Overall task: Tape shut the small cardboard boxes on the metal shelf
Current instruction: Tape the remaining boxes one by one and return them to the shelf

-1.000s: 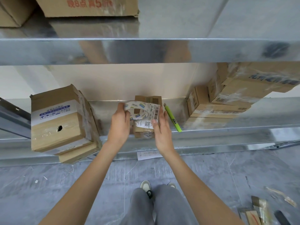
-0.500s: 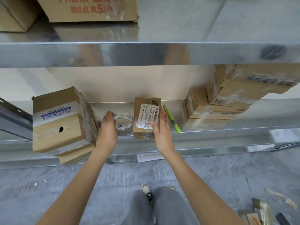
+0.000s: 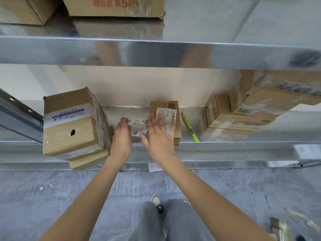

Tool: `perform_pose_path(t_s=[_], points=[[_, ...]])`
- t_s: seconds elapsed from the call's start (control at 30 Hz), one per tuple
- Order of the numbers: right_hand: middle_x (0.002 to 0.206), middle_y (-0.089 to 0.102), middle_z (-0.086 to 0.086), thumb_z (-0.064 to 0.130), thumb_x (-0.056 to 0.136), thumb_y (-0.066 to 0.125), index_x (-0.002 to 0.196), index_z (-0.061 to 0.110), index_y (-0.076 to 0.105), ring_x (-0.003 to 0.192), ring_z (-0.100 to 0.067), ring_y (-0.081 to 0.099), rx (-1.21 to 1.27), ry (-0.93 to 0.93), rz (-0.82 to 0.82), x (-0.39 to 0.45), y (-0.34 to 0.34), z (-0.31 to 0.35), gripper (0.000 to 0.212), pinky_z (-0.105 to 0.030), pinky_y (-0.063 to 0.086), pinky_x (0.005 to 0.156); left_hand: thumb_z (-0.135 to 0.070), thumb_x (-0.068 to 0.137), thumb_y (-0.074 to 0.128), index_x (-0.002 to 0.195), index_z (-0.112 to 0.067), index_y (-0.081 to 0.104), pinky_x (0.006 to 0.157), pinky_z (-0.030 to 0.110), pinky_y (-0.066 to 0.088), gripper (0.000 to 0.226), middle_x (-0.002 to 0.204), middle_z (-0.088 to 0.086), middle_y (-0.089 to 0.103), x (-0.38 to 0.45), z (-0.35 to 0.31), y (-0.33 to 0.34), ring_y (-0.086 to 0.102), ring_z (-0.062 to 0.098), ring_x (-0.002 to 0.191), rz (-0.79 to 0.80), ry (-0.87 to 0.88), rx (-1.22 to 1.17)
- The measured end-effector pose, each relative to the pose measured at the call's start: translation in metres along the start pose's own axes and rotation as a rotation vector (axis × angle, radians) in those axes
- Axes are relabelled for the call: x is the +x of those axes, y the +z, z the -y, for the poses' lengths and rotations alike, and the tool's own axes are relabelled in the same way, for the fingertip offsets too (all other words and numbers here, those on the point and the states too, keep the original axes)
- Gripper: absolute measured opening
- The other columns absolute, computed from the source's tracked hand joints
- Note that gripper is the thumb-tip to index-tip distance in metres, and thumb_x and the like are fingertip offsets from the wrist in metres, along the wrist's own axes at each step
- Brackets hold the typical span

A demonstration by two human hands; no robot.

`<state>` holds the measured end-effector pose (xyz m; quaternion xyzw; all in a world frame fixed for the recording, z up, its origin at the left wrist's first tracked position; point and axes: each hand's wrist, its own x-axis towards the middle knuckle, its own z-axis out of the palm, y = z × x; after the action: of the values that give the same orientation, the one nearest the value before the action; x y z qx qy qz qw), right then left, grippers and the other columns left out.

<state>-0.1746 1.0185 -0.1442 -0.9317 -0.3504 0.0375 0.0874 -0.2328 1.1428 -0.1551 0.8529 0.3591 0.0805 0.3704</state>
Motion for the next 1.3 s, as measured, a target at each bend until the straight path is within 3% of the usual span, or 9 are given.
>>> perform_pose_path(t_s=[0.07, 0.17, 0.3, 0.4, 0.57, 0.8, 0.97, 1.1, 1.3], points=[[0.163, -0.002, 0.004, 0.061, 0.09, 0.042, 0.155, 0.024, 0.005, 0.147, -0.032, -0.015, 0.011, 0.097, -0.011, -0.002, 0.001, -0.012, 0.083, -0.063, -0.021, 0.105, -0.004, 0.096, 0.047, 0.134, -0.009, 0.04, 0.082, 0.041, 0.05, 0.039, 0.117, 0.015, 0.056, -0.003, -0.001, 0.003, 0.059, 0.03, 0.103, -0.074, 0.032, -0.052], [0.162, 0.0, -0.011, 0.065, 0.077, 0.057, 0.155, 0.027, 0.007, 0.146, -0.038, 0.0, 0.142, 0.348, -0.063, -0.006, -0.004, -0.031, 0.101, -0.058, 0.007, 0.111, -0.028, 0.096, 0.057, 0.134, -0.008, 0.046, 0.078, 0.023, 0.039, 0.045, 0.11, 0.004, 0.057, -0.011, -0.013, 0.012, 0.055, 0.019, 0.096, -0.137, -0.154, -0.268], [0.16, 0.018, -0.009, 0.061, 0.072, 0.067, 0.151, 0.024, 0.026, 0.142, -0.034, 0.02, 0.342, 0.403, -0.195, -0.008, -0.01, -0.035, 0.096, -0.053, 0.021, 0.109, -0.058, 0.086, 0.061, 0.12, -0.016, 0.063, 0.099, 0.043, 0.049, 0.055, 0.112, 0.004, 0.069, -0.022, -0.032, 0.036, 0.063, 0.021, 0.107, 0.165, -0.378, -0.552], [0.156, 0.029, -0.004, 0.052, 0.075, 0.07, 0.148, 0.022, 0.034, 0.143, -0.025, 0.024, 0.69, 0.41, -0.296, -0.009, -0.013, -0.031, 0.087, -0.049, 0.022, 0.115, -0.056, 0.086, 0.057, 0.115, -0.02, 0.063, 0.099, 0.04, 0.049, 0.046, 0.112, 0.001, 0.07, -0.03, -0.055, 0.042, 0.064, 0.02, 0.11, 0.133, -0.337, -0.856], [0.144, 0.044, 0.004, 0.043, 0.081, 0.06, 0.143, 0.026, 0.038, 0.134, -0.01, 0.038, 1.12, 0.397, -0.229, -0.018, -0.009, -0.031, 0.068, -0.039, 0.034, 0.112, -0.051, 0.092, 0.046, 0.115, -0.025, 0.061, 0.084, 0.035, 0.05, 0.038, 0.109, -0.003, 0.067, -0.026, -0.065, 0.033, 0.063, 0.017, 0.101, 0.023, -0.006, -0.412], [0.139, 0.047, 0.008, 0.052, 0.077, 0.058, 0.14, 0.03, 0.039, 0.129, -0.005, 0.043, 1.195, 0.425, -0.215, -0.02, 0.002, -0.041, 0.07, -0.031, 0.037, 0.109, -0.034, 0.1, 0.041, 0.123, -0.023, 0.061, 0.092, 0.044, 0.049, 0.032, 0.137, 0.014, 0.047, -0.024, -0.073, 0.042, 0.056, 0.032, 0.115, 0.106, 0.123, -0.191], [0.15, 0.038, 0.016, 0.057, 0.081, 0.052, 0.145, 0.052, 0.018, 0.135, -0.004, 0.038, 0.996, 0.373, -0.161, -0.021, -0.002, -0.059, 0.072, -0.027, 0.038, 0.101, 0.001, 0.091, 0.04, 0.104, -0.003, 0.064, 0.073, 0.017, 0.048, 0.028, 0.098, 0.007, 0.069, -0.013, -0.081, 0.025, 0.065, 0.026, 0.095, -0.053, -0.003, -0.523], [0.157, 0.023, 0.018, 0.07, 0.081, 0.045, 0.144, 0.058, 0.007, 0.141, -0.01, 0.031, 0.85, 0.353, -0.14, -0.019, -0.004, -0.064, 0.074, -0.039, 0.039, 0.1, 0.003, 0.092, 0.038, 0.105, -0.001, 0.057, 0.08, 0.03, 0.058, 0.023, 0.105, 0.013, 0.067, -0.002, -0.074, 0.004, 0.067, 0.028, 0.1, -0.072, -0.025, -0.62], [0.16, 0.018, 0.011, 0.07, 0.082, 0.042, 0.147, 0.051, 0.008, 0.144, -0.016, 0.028, 0.77, 0.345, -0.126, -0.019, -0.005, -0.066, 0.076, -0.048, 0.037, 0.108, 0.0, 0.089, 0.036, 0.107, -0.005, 0.051, 0.074, 0.044, 0.059, 0.023, 0.103, 0.011, 0.067, 0.004, -0.069, -0.013, 0.067, 0.027, 0.091, 0.009, 0.081, -0.365]])
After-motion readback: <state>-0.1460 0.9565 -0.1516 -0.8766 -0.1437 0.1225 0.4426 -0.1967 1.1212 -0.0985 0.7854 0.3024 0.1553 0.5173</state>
